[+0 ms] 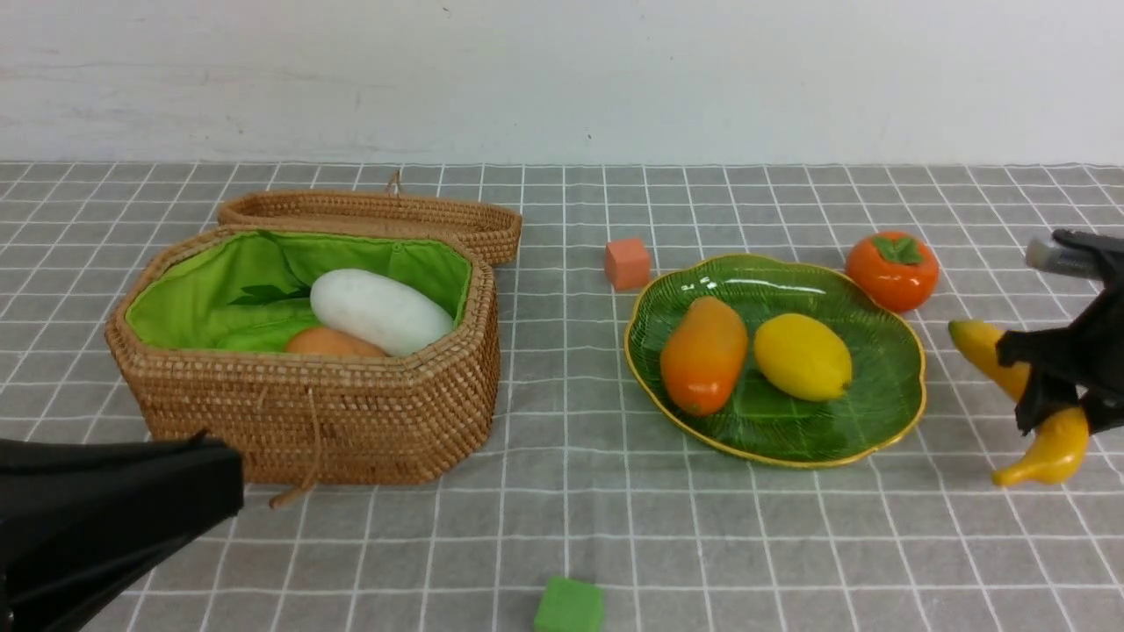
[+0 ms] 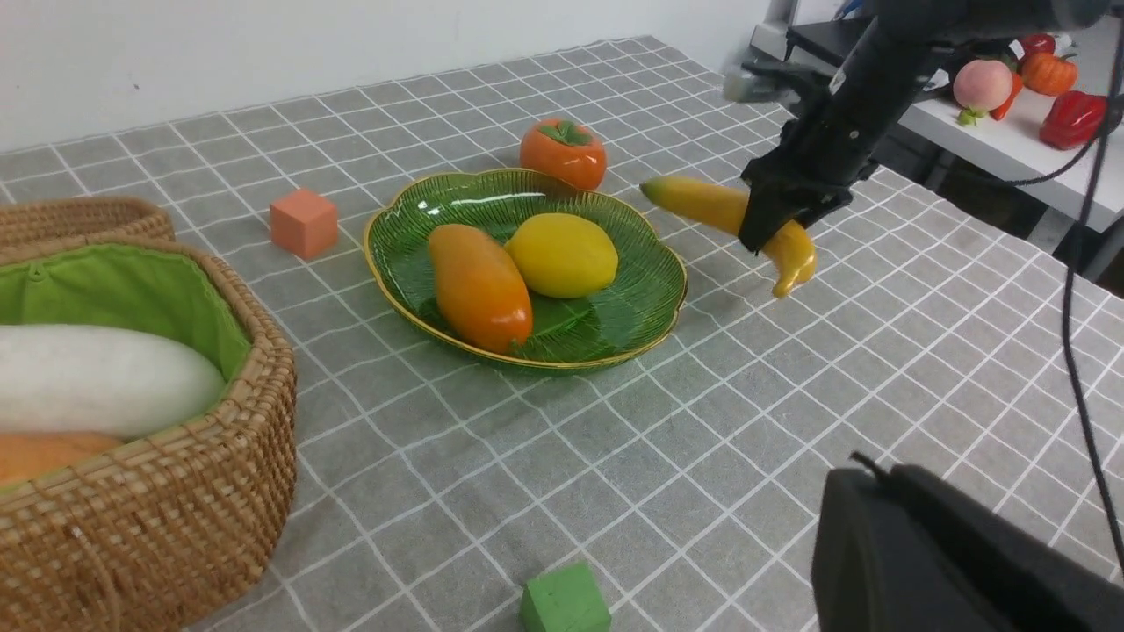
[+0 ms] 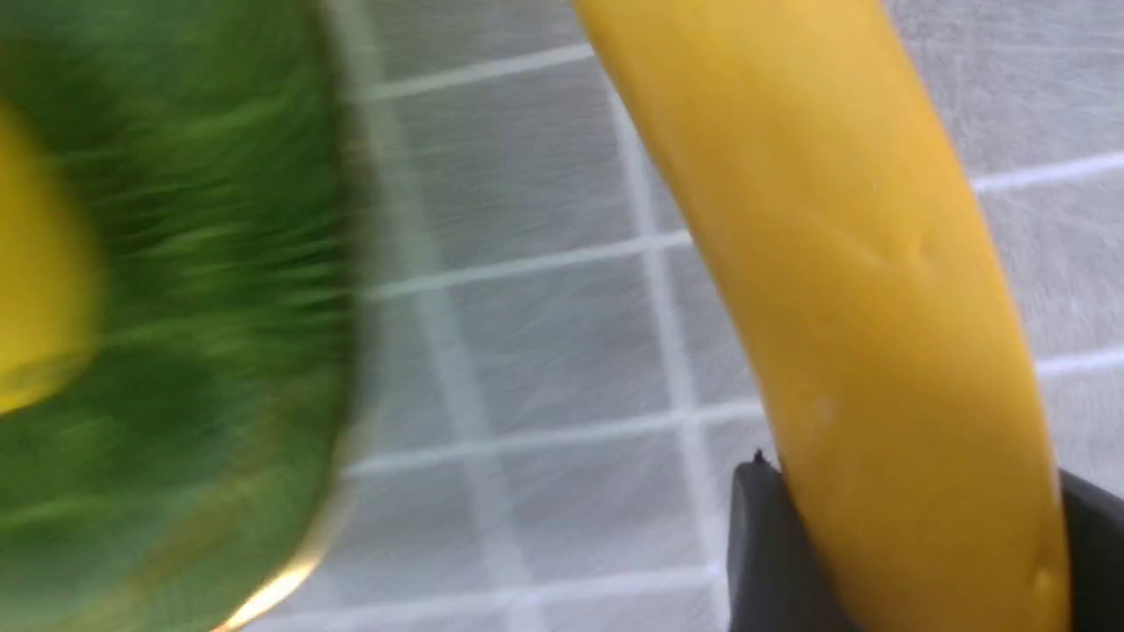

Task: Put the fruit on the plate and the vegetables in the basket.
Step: Use the right arm to grab a banana and put it into the right plate

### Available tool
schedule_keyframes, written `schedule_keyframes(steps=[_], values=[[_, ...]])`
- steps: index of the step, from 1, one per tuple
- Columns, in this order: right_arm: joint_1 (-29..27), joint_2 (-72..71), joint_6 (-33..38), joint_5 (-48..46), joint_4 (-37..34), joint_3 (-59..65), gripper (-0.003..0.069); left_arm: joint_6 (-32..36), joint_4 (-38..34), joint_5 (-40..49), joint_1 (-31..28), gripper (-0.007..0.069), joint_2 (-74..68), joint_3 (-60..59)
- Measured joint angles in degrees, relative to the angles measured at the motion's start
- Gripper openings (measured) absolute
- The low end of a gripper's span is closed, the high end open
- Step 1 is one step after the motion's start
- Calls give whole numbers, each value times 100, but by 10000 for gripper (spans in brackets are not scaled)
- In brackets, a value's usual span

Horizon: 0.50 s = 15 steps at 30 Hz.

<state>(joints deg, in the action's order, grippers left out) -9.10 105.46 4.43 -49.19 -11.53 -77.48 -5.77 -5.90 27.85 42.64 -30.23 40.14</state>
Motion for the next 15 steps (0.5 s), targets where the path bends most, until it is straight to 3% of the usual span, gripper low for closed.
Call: schedule_keyframes(steps=[6,11,14,15], values=[[857,-250,640,346,-723,-386,321,0,0,0,0,-10,0,0],[1190,574,700,427,-571,-979,322,0,0,0,0,-8,0,0],[1197,922,525,267,-417,-1212,367,0,0,0,0,-8,0,0],[1197,995,413,195,-361,-1276,424,0,0,0,0,-8,0,0]])
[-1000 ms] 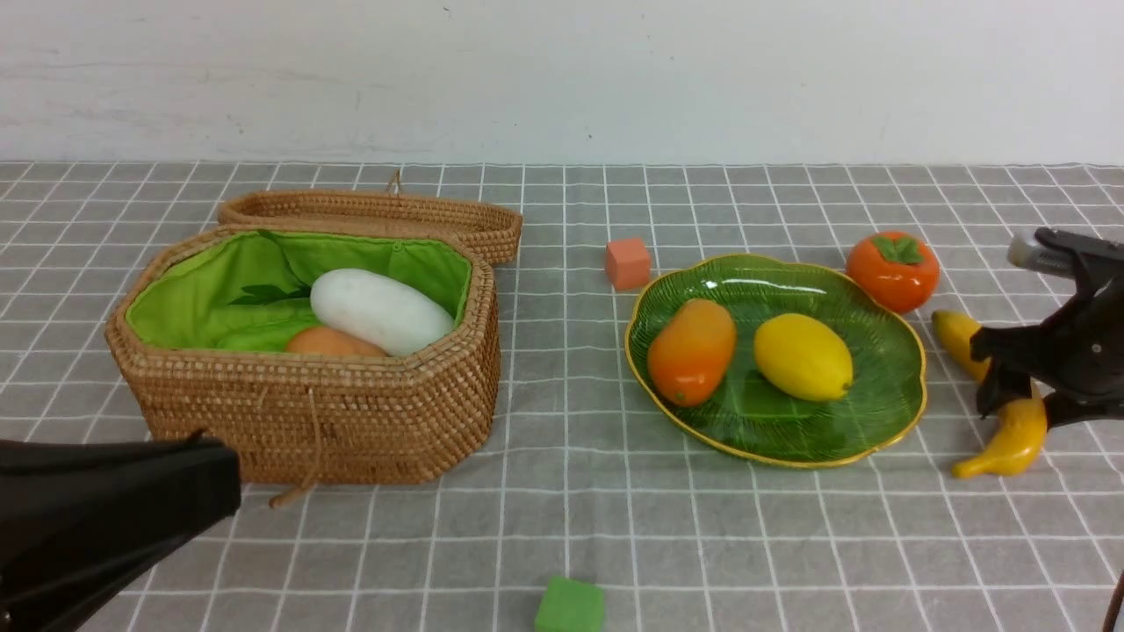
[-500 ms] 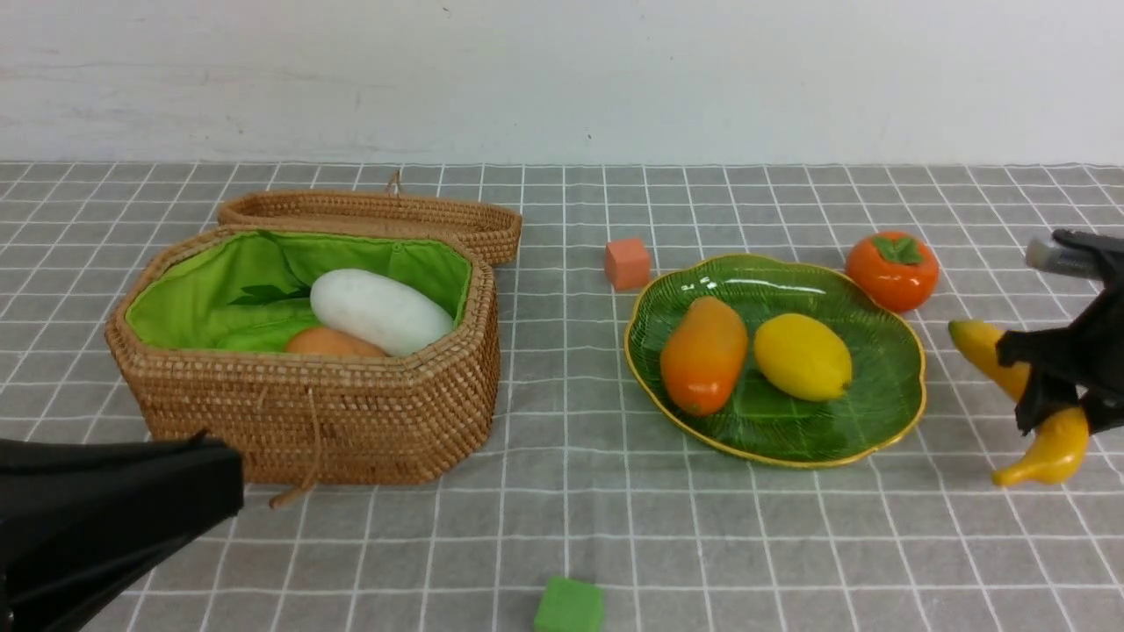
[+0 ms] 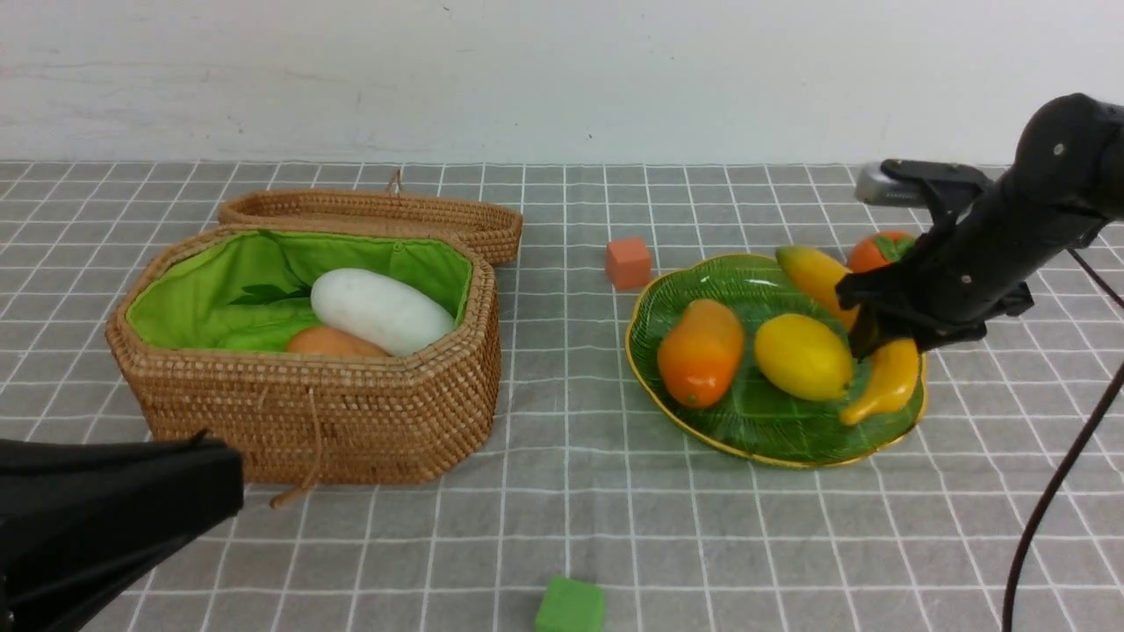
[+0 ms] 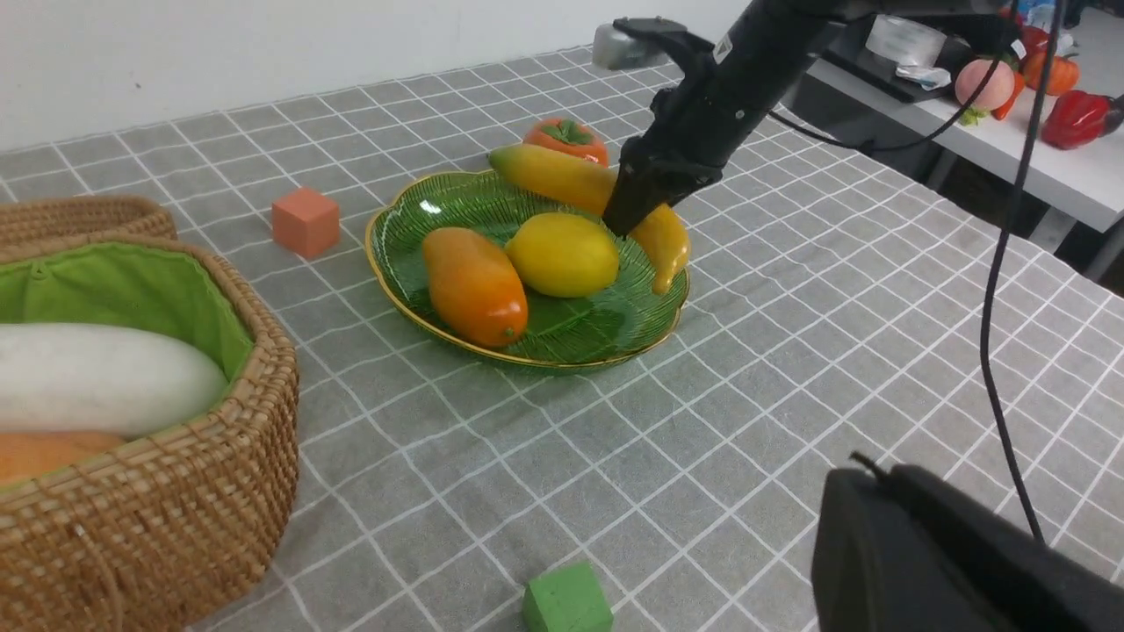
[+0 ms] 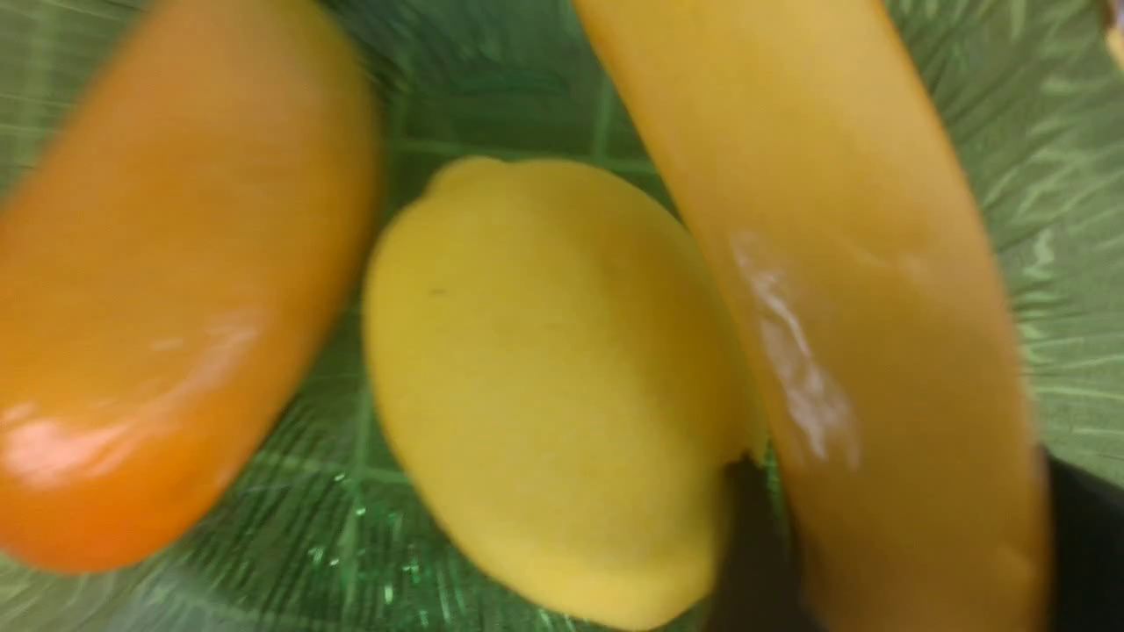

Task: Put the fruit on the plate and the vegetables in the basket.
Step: Use the right arm to grab a banana and put it into the right plate, then grab a tomato with your right arm and place it on the plate on the right.

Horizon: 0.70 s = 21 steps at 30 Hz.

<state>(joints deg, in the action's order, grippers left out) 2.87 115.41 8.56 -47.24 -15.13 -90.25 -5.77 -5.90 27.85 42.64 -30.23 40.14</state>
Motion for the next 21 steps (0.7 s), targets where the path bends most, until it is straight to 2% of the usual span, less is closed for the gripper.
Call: schedule_keyframes(steps=[5,8,14,15,17,21], values=[[0,-27,-59,-269,138,-311,630,0,0,-237,0,-8,0,0],[0,-63,-149,-471,287,-478,671,0,0,-387,0,-8,0,0],[-299,-62,-758,-443,638,-970,622,0,0,-428,0,-8,-4,0],[-577,25,-904,-148,449,-1174,594,0,0,-428,0,-8,-6,0],[-841,201,-910,107,91,-1412,580,0,0,-428,0,-8,-6,0],[-1264,847,-495,299,-1111,-2031,576,0,0,-428,0,-8,-6,0]])
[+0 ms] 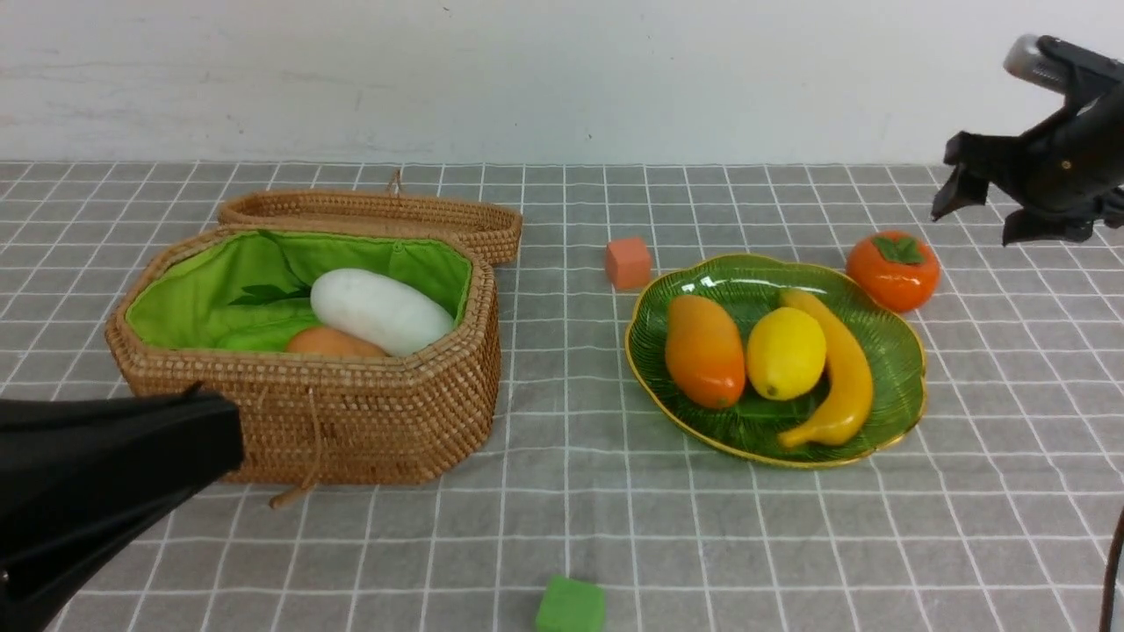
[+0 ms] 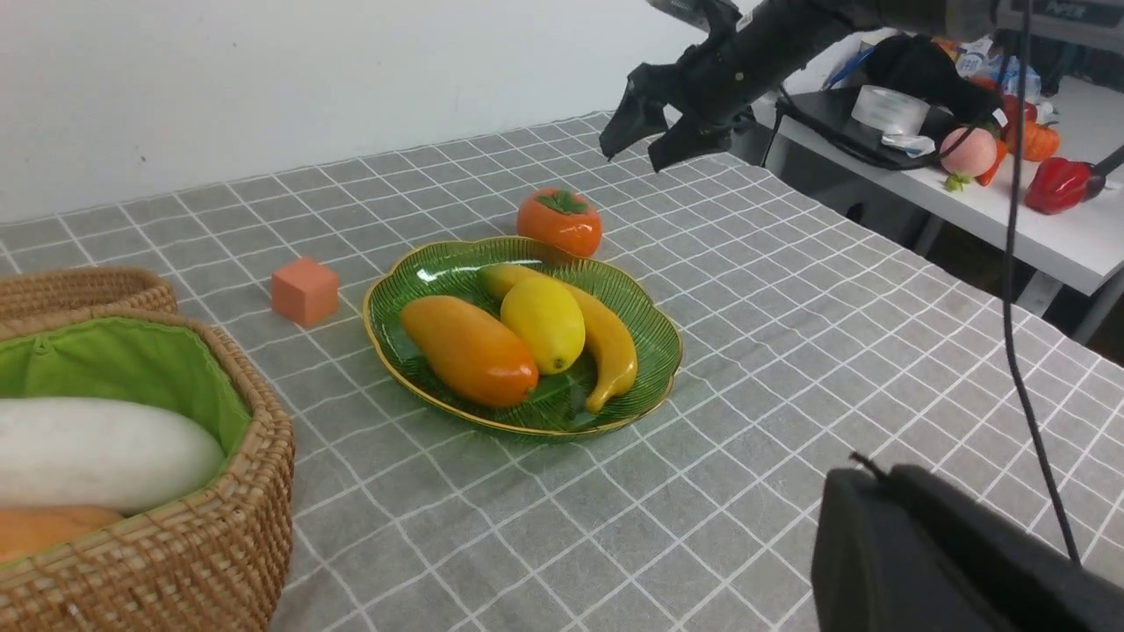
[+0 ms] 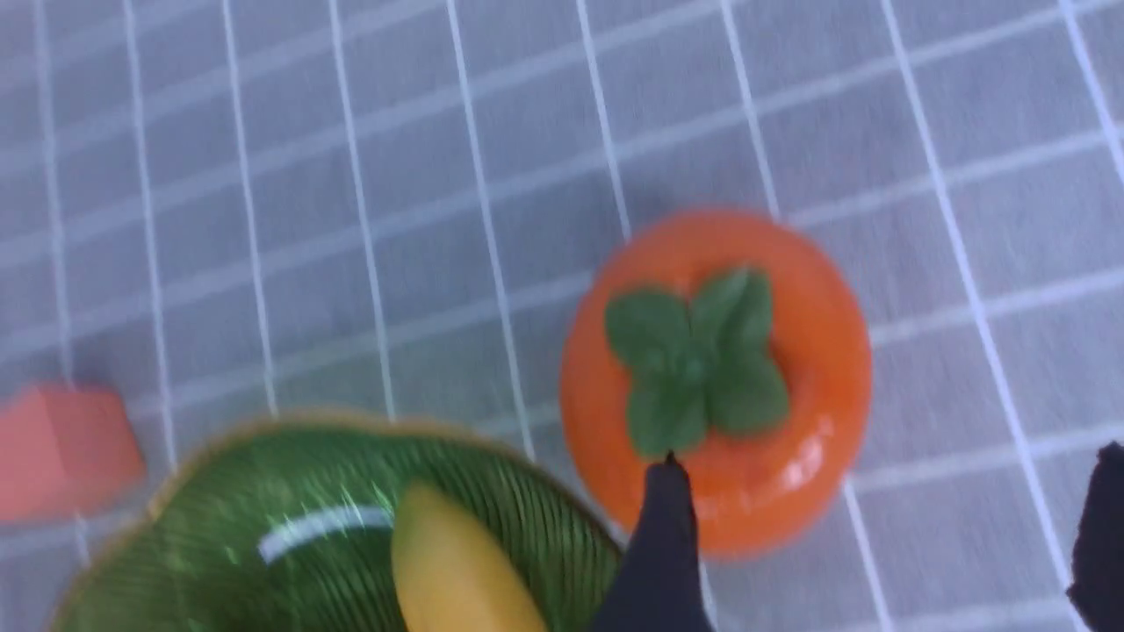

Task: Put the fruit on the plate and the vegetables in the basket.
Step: Grab a tomato with your right arm and place it on the plate on the right.

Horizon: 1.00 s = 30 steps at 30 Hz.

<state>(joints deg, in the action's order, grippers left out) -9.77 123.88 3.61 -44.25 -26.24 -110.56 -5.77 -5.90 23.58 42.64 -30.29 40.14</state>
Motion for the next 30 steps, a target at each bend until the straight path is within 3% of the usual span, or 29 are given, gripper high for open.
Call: schedule_keyframes(steps=[6,30], values=[[-237,924,338,-226,-761,-690,596,0,0,0,0,-7,0,0],[-154,1485,355,136,-1252,-851,595,0,18,-177,0,-7,-35,0]])
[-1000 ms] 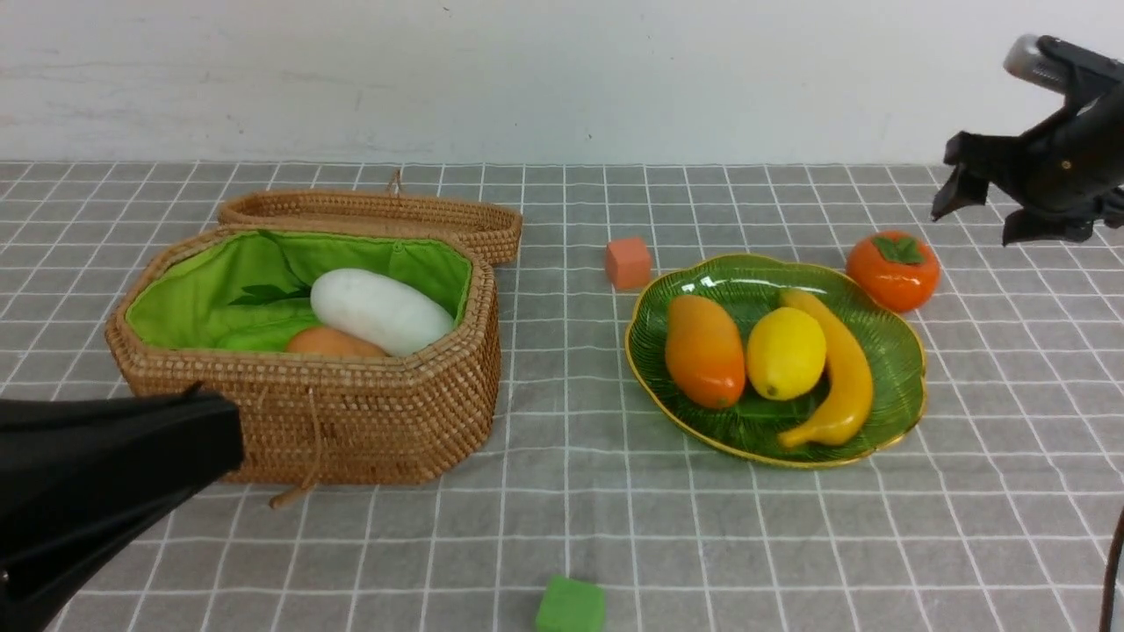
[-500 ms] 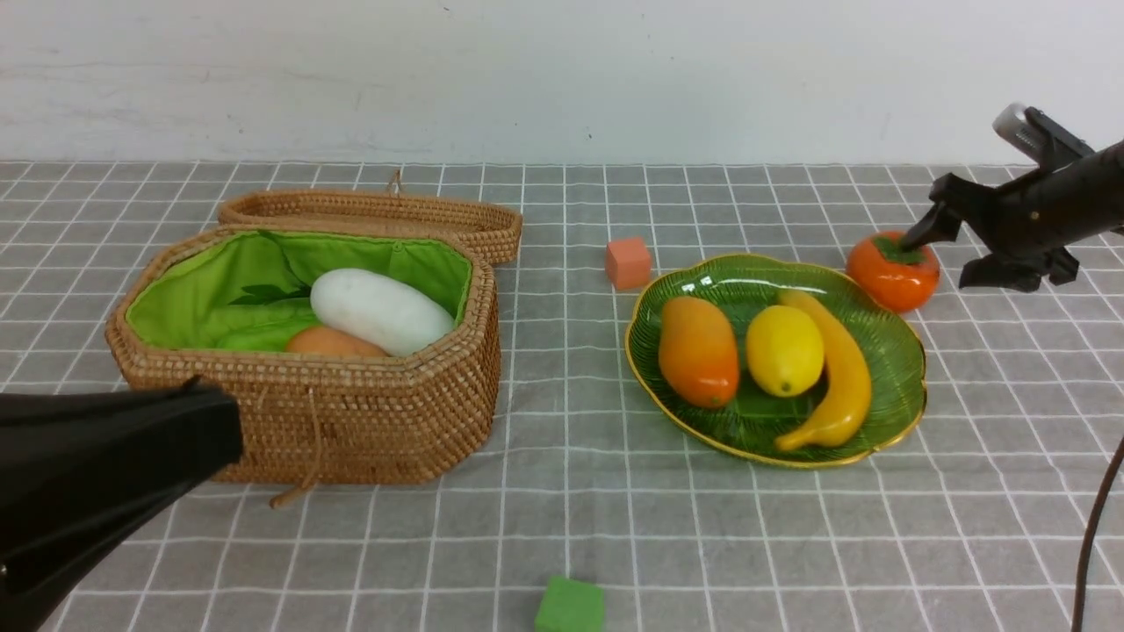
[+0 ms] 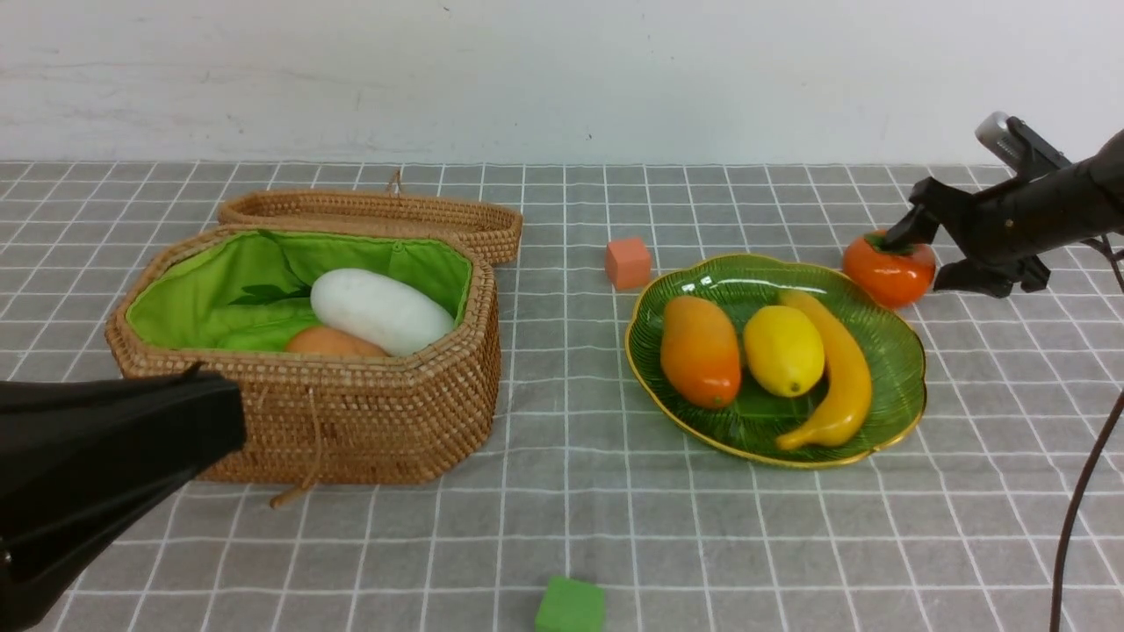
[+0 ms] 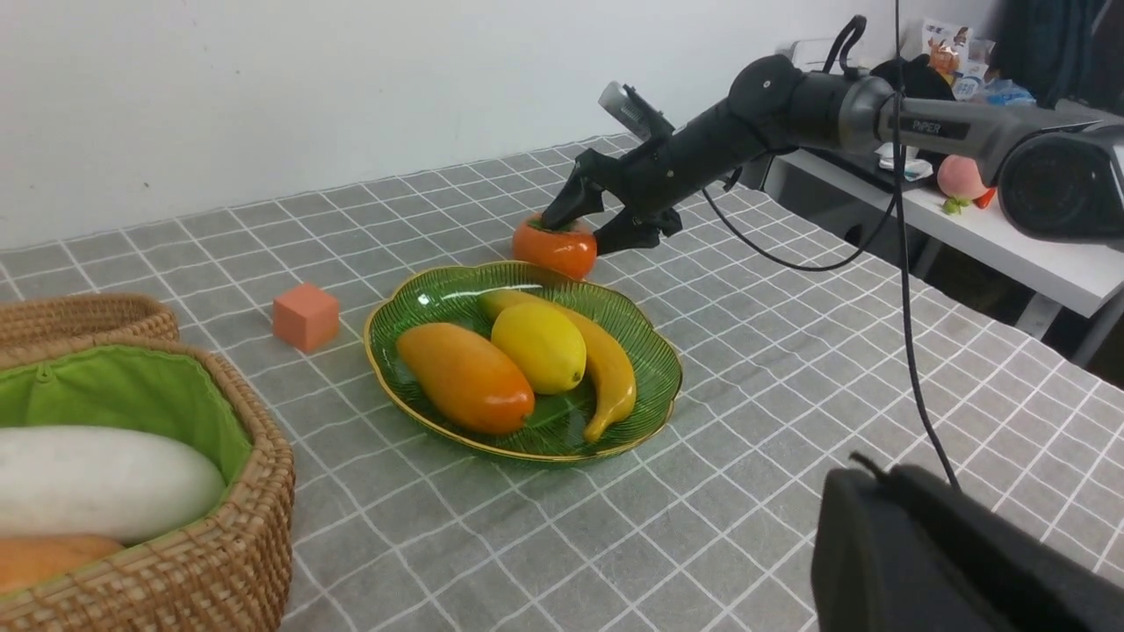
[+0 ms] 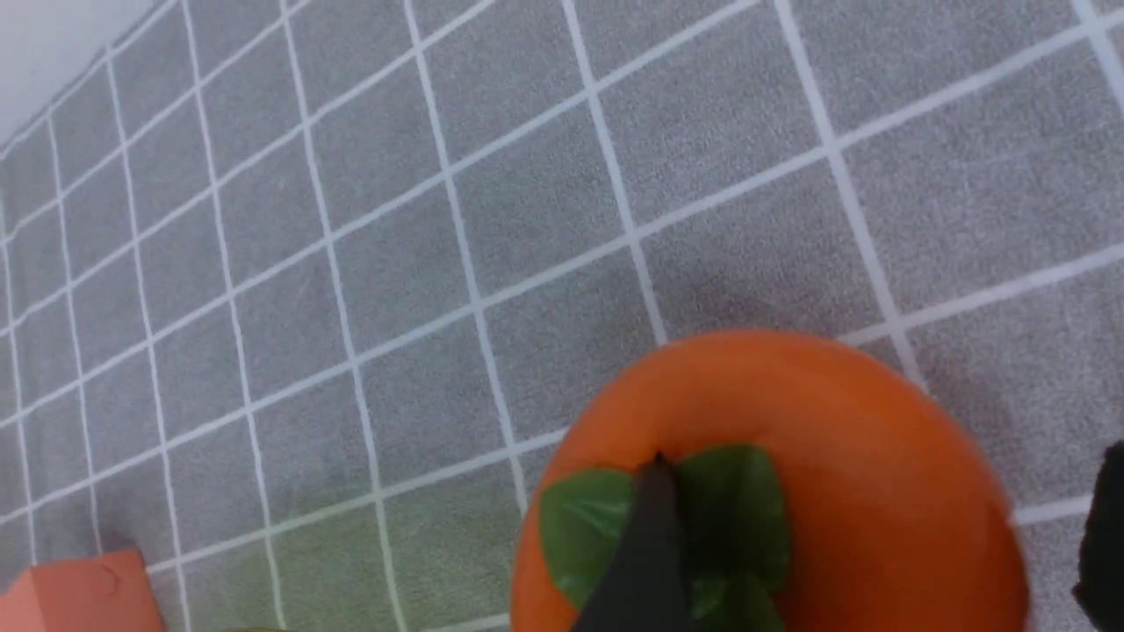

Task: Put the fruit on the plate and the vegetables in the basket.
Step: Grab a tomato with your right arm and place it on the plate on the right.

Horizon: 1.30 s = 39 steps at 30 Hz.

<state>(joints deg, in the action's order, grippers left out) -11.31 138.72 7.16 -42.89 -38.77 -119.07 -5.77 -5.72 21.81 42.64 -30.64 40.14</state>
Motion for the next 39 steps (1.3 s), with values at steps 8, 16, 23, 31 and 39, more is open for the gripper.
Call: schedule_keyframes(steps=[8,16,23,31,39], values=[[160,23,0,119,-102,-5,594,0,119,0,0,-7,0,0],[348,70,142,245,-85,-5,594,0,138,0,0,-7,0,0],[402,70,327,434,-44,-5,585,0,138,0,0,-7,0,0],[402,70,338,596,-32,-5,514,0,138,0,0,-7,0,0],[330,-19,338,518,-36,1,514,0,139,0,0,-7,0,0]])
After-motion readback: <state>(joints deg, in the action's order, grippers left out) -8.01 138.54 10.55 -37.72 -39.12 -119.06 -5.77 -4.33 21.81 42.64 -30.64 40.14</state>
